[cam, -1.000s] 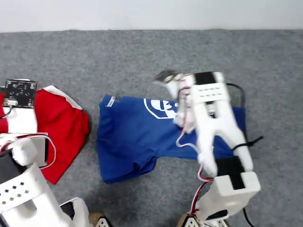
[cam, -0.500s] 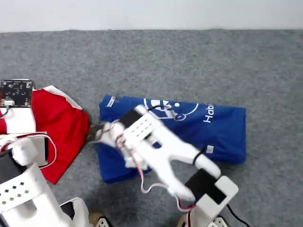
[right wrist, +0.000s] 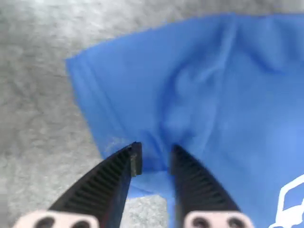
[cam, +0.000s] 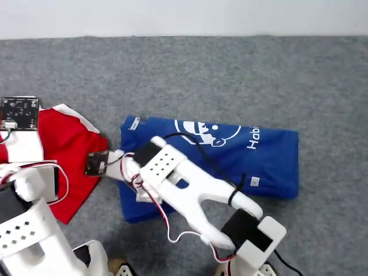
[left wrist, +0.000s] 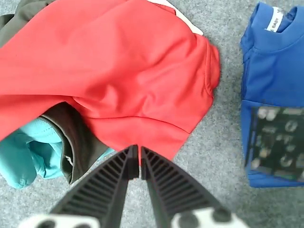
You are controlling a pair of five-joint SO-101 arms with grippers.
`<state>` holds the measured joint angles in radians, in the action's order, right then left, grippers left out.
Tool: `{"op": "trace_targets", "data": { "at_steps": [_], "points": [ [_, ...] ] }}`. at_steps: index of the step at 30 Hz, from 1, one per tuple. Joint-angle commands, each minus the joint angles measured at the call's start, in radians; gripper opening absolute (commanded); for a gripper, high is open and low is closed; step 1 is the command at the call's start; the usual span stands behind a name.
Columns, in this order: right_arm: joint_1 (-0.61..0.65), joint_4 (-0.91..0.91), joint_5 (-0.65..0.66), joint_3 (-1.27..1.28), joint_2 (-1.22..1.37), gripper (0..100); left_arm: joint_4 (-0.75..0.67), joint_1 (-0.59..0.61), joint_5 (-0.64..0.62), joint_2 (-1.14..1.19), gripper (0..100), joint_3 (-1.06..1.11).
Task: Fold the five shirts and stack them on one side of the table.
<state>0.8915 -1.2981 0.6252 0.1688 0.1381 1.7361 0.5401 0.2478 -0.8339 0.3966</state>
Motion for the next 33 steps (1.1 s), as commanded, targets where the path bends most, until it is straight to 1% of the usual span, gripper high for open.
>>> {"op": "trace_targets", "data": {
  "at_steps": [1,5,12,16,20,23,27,30,33],
  "points": [
    [-0.068,0.024,-0.011,-0.015,0.013,3.2,0.015,0.003,-0.006,-0.015,1,-0.033],
    [-0.114,0.002,-0.009,0.037,0.059,2.8,0.015,0.003,-0.006,-0.015,1,-0.033],
    [-0.128,-0.021,-0.006,0.117,0.11,2.8,0.015,0.002,-0.006,-0.014,1,-0.033],
    [-0.128,-0.022,-0.009,0.101,0.094,2.8,0.015,0.002,-0.006,-0.015,1,-0.033],
    [-0.122,-0.064,-0.011,0.037,0.027,3.4,0.015,0.002,-0.005,-0.015,1,-0.033],
    [-0.12,-0.116,-0.011,-0.006,-0.021,8.0,0.015,0.002,-0.005,-0.015,1,-0.033],
    [-0.077,-0.209,-0.012,-0.023,-0.07,18.4,0.015,0.002,-0.005,-0.011,1,-0.028],
    [-0.008,-0.266,-0.014,-0.018,-0.084,19.1,0.008,0.002,-0.005,-0.015,1,0.004],
    [0.064,-0.266,-0.06,0.008,-0.07,19.3,0.002,0.002,-0.005,-0.017,1,0.019]
  ]
}}
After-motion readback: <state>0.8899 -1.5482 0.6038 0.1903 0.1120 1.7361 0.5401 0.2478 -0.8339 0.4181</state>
